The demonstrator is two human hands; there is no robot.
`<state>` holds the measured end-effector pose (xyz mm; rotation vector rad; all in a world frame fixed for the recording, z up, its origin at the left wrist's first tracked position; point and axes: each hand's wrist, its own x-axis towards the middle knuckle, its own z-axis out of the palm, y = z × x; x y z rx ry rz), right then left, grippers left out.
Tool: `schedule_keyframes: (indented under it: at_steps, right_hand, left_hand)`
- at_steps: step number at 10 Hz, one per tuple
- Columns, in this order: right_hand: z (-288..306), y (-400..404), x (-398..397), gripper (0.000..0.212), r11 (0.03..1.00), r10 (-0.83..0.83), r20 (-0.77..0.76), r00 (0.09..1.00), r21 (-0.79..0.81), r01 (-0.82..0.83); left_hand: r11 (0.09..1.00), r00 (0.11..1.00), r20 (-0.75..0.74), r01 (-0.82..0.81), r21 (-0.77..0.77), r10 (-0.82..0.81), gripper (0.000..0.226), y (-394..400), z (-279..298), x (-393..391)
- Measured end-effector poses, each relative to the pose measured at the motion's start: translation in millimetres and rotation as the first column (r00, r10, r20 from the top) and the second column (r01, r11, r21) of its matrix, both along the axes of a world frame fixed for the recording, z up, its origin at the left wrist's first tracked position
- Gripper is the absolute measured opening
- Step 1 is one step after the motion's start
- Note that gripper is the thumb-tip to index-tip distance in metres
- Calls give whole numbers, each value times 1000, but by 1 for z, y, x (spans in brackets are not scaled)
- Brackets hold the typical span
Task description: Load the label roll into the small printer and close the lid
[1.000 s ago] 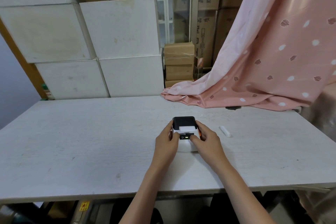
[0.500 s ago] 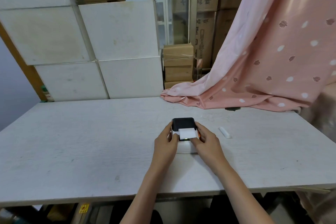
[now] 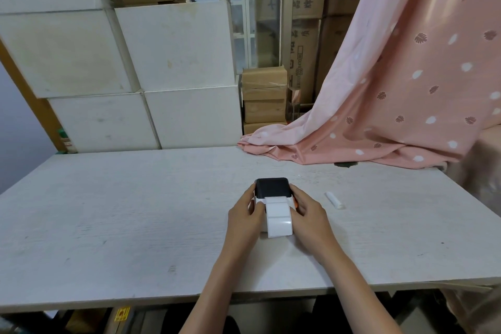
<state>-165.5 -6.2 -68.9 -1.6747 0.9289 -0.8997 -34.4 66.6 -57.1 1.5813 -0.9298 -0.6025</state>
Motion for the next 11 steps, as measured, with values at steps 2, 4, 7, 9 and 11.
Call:
schedule_keyframes:
  at_steps: [2, 4, 7, 9, 11]
  right_hand:
    - [2, 2, 1, 48, 1000, -17, -3, 1000, 1, 17]
    - [6, 4, 0, 49, 1000, -24, -12, 1000, 0, 24]
    - [7, 3, 0, 45, 1000, -25, 3, 1000, 15, 25]
    - [3, -3, 0, 49, 996, -66, 38, 997, 58, 63]
    - [13, -4, 3, 37, 990, -136, -44, 990, -33, 135]
  left_hand:
    - [1000, 1000, 3, 0, -6, 0, 48, 0, -2, 0]
    - [1000, 1000, 2, 2, -10, -2, 47, 0, 1, -1]
    - [1000, 1000, 15, -6, -19, 6, 48, 1, 3, -2]
    - [999, 1000, 14, -16, -29, 16, 46, 1, 3, -3]
    - [999, 998, 43, -47, -4, 47, 42, -1, 5, 2]
